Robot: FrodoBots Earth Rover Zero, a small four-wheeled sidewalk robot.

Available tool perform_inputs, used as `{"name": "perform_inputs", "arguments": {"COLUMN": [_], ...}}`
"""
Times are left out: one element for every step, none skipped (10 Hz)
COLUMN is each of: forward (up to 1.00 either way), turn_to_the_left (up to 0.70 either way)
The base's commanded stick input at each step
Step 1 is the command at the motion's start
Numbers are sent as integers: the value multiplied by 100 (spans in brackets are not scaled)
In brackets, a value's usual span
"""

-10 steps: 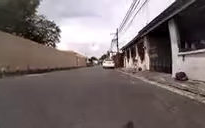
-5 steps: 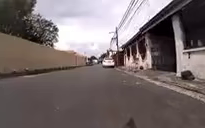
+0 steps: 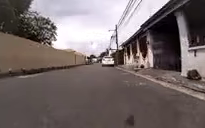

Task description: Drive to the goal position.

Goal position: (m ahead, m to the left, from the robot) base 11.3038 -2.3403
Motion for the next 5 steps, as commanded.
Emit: {"name": "perform_inputs", "arguments": {"forward": [70,70,70,70,70], "turn_to_the_left": [35,15,0,0,0]}}
